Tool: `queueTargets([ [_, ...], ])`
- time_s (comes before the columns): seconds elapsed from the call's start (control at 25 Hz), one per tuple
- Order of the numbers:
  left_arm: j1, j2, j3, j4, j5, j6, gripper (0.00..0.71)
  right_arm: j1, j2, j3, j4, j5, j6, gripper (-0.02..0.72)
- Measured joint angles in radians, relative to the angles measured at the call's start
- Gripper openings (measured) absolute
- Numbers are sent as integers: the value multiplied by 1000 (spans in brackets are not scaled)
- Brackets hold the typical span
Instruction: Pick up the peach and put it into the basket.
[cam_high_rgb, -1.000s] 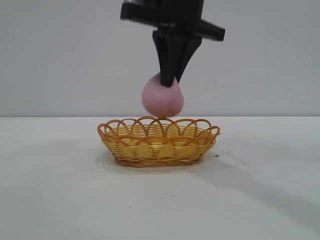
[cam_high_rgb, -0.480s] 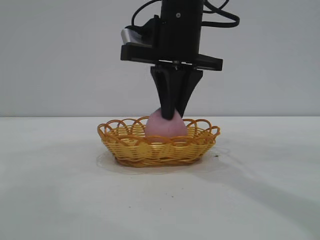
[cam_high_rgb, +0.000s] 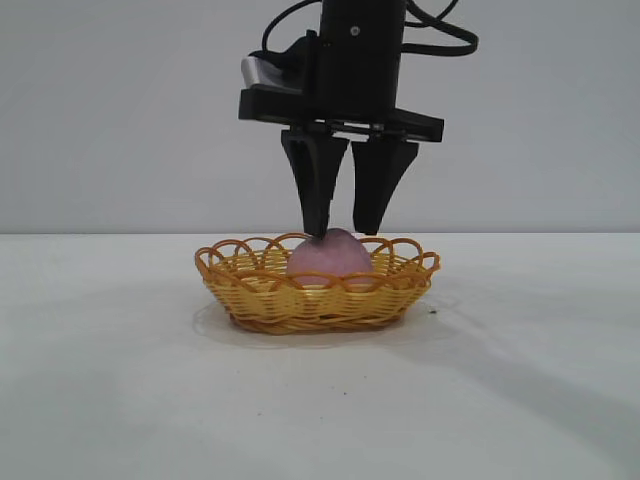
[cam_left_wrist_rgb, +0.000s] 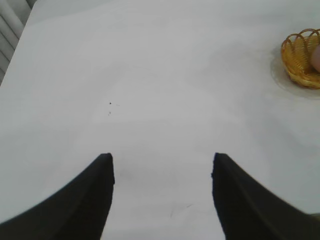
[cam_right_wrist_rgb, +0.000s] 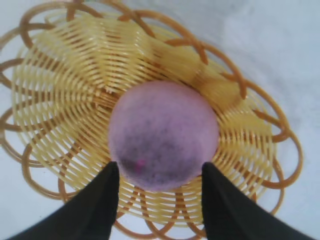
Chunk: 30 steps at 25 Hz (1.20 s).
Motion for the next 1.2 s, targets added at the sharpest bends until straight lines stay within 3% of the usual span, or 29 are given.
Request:
queueTargets([
  [0.12, 0, 0, 0, 0, 0, 0, 381, -30, -11, -28, -23, 4, 0, 371],
  [0.64, 0, -1, 0, 0, 0, 0, 381, -301, -11, -119, -133, 6, 0, 362],
  [0.92, 0, -1, 0, 0, 0, 0, 381, -470, -11, -120, -135, 6, 0, 362],
  [1.2, 0, -1, 0, 0, 0, 0, 381, -575, -19, -120, -92, 7, 0, 362],
])
